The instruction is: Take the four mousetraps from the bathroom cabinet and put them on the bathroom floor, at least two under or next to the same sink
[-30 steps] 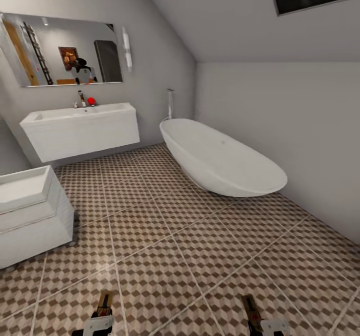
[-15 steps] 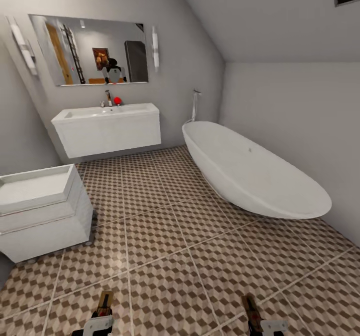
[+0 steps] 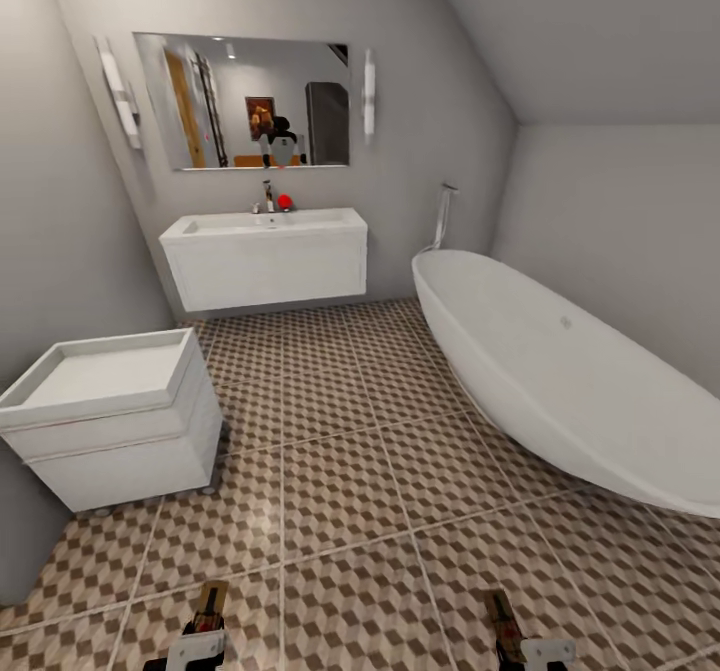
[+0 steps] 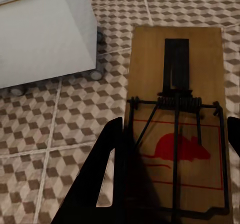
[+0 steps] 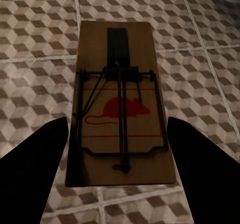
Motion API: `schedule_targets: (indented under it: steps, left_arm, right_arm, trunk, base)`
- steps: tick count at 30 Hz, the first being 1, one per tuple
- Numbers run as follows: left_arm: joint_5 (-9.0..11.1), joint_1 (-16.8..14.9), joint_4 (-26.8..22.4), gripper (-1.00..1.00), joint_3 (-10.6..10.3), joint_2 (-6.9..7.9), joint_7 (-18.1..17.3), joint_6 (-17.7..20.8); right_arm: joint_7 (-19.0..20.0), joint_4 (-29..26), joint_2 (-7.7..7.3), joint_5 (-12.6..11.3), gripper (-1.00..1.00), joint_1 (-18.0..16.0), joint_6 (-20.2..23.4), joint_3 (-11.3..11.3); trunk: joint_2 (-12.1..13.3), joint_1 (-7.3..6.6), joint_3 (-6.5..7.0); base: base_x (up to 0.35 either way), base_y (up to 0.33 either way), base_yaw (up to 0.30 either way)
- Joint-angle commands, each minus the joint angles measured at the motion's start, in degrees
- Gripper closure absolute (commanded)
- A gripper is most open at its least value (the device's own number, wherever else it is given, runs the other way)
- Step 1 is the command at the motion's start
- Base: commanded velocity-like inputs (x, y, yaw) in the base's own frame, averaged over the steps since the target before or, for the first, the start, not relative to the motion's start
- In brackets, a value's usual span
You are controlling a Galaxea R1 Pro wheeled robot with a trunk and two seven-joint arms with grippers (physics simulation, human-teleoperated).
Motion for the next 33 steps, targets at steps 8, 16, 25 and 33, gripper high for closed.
schedule_targets:
  steps: [8,16,25,33]
  left_arm:
    - [-0.24,-0.07,0.22,1.00,-0.45,-0.03,0.70,-0.18]
    - [-0.24,-0.08,0.22,1.00,-0.45,-0.03,0.70,-0.18]
    - [-0.25,-0.08,0.22,1.00,-0.45,-0.03,0.62,1.51]
    - [-0.27,-0.09,0.22,1.00,-0.45,-0.03,0.61,1.83]
  right_arm:
    - [-0.24,0.02,-0.02,0.41,1.00,-0.02,-0.12,0.07]
    - [-0.24,0.02,-0.02,0.41,1.00,-0.02,-0.12,0.10]
    - [-0.22,0.02,-0.02,0.41,1.00,-0.02,-0.12,0.15]
    - [-0.17,0.02,-0.04,0.41,1.00,-0.02,-0.12,0.16]
  trunk:
    - [-0.03,0.03,-0.05]
    - [-0.03,0.03,-0.05]
    - [-0.03,0.03,-0.05]
    - [-0.03,0.03,-0.05]
  base:
    - [0.330,-0.102,0.288]
    - [0.330,-0.116,0.288]
    - [0.330,-0.116,0.280]
    - [0.330,-0.116,0.046]
